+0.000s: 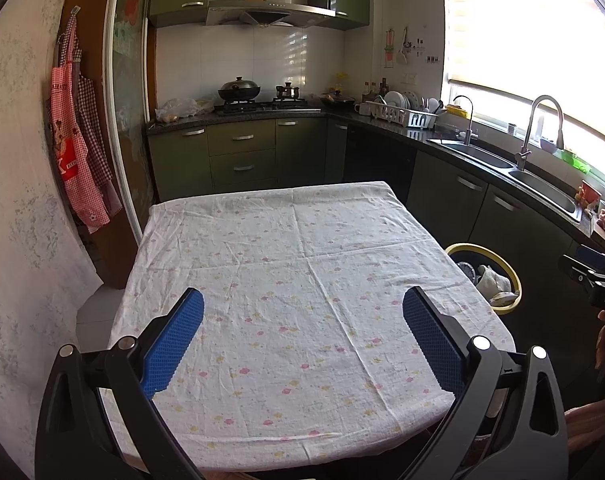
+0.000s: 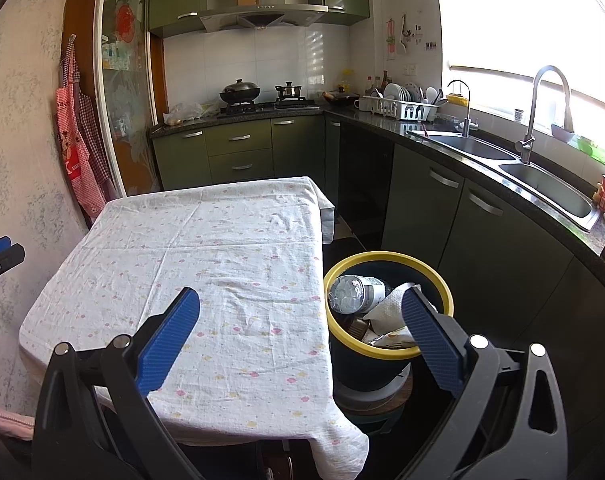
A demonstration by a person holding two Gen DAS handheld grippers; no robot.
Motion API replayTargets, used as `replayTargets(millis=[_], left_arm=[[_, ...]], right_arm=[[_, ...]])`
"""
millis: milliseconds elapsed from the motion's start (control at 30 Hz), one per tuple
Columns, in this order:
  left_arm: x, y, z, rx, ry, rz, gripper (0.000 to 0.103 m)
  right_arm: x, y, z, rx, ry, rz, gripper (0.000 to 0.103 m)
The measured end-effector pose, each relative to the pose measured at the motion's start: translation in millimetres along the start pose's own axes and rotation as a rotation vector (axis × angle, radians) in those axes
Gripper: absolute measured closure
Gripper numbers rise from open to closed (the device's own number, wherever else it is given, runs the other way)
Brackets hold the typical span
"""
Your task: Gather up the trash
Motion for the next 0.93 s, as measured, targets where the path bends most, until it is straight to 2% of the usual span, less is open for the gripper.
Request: replayTargets(millis=[100,633,767,933], left_arm=[[-0.9,-0.8,-1.0,0.002,0.005,-0.017,0.005],[-2.2,-5.2,-1.2,-0.007,-0.01,-0.013,0.005],[1.3,-19.9,1.3,0.033,0.004,-0.018,0.005],[35.6,-65.5,13.7,0.076,0.046,0.02,0.005]], right_arm=[[-0.4,-0.1,0.2,0.0,0.0,0.001,0.007],[1.0,-3.3,-3.2,0.008,0.002,0.002,0.007],[1.8,-11.0,-1.2,0.02,0.007,0.008,0.007],[19.6,-50.2,13.5,0.066,0.046,0.054,0.007]])
Point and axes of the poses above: each gripper's, at about its wrist camera, not at the fingertips, and y roughly against the way its jaws point, x to its left, z to its top, the point moved 10 cm from there along -y, roughly the way its jaws point, and after that the axes turned 10 degrees about x, right-handed, at the moved point
